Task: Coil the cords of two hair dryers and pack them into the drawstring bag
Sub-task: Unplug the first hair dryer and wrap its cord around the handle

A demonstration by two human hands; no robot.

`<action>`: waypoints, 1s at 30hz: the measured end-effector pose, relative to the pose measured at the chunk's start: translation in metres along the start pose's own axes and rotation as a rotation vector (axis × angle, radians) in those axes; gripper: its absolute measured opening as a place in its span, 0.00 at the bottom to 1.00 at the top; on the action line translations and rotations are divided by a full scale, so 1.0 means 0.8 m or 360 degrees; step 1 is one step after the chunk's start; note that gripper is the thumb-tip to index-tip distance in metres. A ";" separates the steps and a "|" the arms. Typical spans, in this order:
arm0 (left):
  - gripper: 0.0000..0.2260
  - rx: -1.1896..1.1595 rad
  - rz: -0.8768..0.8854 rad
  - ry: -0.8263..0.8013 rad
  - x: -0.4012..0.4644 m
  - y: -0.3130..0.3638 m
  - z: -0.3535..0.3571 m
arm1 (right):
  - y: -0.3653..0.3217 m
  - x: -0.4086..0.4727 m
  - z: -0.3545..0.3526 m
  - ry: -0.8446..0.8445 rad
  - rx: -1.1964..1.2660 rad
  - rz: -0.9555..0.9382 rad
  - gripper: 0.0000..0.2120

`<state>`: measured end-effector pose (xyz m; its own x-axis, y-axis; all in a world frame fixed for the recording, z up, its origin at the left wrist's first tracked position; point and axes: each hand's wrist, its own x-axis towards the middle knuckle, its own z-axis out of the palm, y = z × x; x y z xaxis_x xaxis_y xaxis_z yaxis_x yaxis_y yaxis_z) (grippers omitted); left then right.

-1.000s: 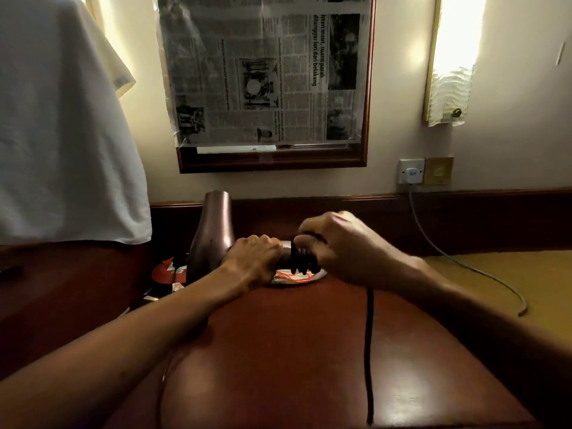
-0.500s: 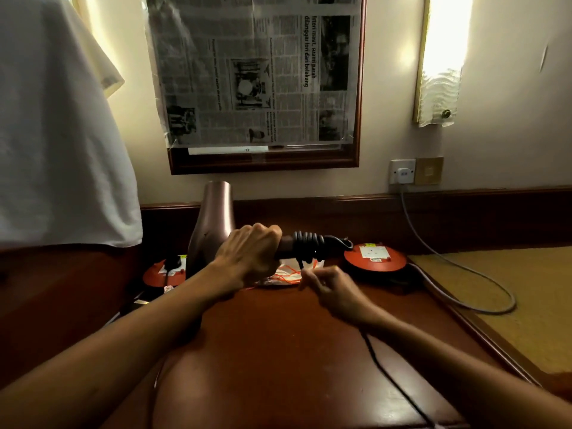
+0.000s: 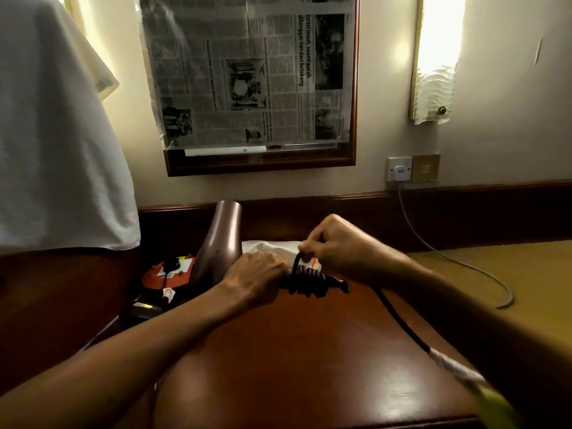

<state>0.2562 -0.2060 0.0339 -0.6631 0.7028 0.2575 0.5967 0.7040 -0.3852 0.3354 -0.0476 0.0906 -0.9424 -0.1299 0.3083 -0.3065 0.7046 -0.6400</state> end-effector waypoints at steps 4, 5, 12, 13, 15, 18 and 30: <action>0.08 -0.0047 0.0169 0.0170 0.001 -0.016 -0.011 | 0.009 0.031 -0.023 -0.0022 0.0083 0.0083 0.15; 0.08 -0.0088 0.0197 0.0248 0.001 -0.020 -0.017 | 0.014 0.037 -0.024 -0.0030 0.0126 0.0124 0.15; 0.10 -0.0482 -0.0077 0.0676 0.013 -0.039 -0.082 | 0.038 0.042 -0.016 -0.0090 0.0714 0.0160 0.12; 0.10 -0.0532 -0.0125 0.0693 0.016 -0.042 -0.090 | 0.038 0.037 -0.006 -0.0087 0.0872 0.0190 0.14; 0.09 -0.0552 -0.0184 0.0686 0.022 -0.047 -0.100 | 0.035 0.023 0.019 -0.0116 0.0938 0.0219 0.19; 0.08 -0.0460 -0.0340 0.0620 0.034 -0.053 -0.102 | 0.026 -0.012 0.053 -0.0330 0.0790 0.0259 0.14; 0.21 -0.0212 -0.0067 -0.0160 0.016 -0.022 -0.041 | -0.014 0.025 -0.035 0.0048 -0.0431 -0.0301 0.06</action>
<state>0.2521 -0.2060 0.0734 -0.7266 0.6635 0.1786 0.6177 0.7446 -0.2531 0.3241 -0.0389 0.1235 -0.8666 -0.2583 0.4270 -0.4250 0.8304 -0.3602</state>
